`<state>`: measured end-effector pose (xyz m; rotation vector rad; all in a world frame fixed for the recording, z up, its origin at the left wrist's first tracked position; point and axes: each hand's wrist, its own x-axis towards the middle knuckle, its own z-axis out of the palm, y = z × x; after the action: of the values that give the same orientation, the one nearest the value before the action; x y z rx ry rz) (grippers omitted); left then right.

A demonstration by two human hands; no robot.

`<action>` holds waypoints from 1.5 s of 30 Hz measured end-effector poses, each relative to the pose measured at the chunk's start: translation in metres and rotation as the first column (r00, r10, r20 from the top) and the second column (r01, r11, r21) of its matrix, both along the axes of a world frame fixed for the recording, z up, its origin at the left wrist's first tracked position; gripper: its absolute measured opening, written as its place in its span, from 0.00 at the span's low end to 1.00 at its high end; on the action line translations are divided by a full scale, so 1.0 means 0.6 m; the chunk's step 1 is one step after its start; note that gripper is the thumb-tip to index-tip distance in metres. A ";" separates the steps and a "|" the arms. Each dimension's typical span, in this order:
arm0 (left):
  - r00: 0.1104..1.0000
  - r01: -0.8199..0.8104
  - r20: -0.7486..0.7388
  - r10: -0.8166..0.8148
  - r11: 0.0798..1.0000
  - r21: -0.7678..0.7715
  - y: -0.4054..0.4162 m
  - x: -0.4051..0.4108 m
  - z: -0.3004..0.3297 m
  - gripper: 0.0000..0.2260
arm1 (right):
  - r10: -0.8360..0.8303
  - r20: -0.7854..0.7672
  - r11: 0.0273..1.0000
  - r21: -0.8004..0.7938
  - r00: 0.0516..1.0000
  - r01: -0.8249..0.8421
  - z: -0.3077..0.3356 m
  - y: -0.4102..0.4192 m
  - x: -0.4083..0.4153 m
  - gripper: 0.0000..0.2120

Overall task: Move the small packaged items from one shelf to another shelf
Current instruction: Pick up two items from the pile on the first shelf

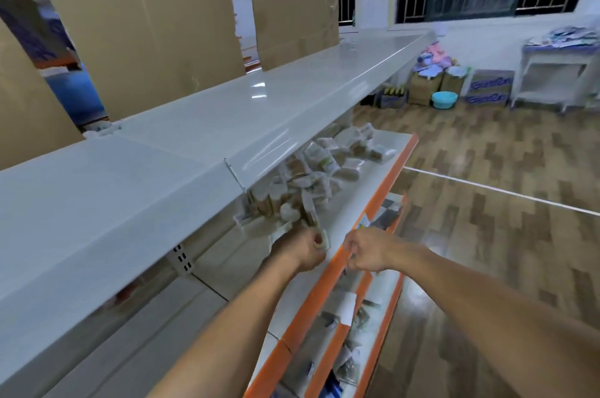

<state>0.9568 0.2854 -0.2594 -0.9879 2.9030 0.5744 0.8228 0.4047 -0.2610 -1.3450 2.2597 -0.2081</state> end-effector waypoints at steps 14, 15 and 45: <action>0.984 -0.161 -0.068 0.164 0.986 0.038 -0.099 -0.125 -0.002 0.16 | 0.037 0.038 0.999 -0.029 0.999 -0.036 -0.038 -0.104 -0.176 0.21; 0.980 -0.177 -0.081 0.180 0.983 0.036 -0.102 -0.138 -0.002 0.15 | 0.065 0.029 0.998 -0.023 0.997 -0.065 -0.037 -0.113 -0.192 0.21; 0.837 -0.438 0.341 0.428 0.897 -0.051 -0.090 -0.093 -0.035 0.37 | 0.526 -0.102 0.832 -0.145 0.844 -0.536 -0.005 -0.305 -0.219 0.14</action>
<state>0.9010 0.2313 -0.2806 -1.5808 2.3616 0.3967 0.6913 0.2220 -0.2641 -2.0358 1.8432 -0.1672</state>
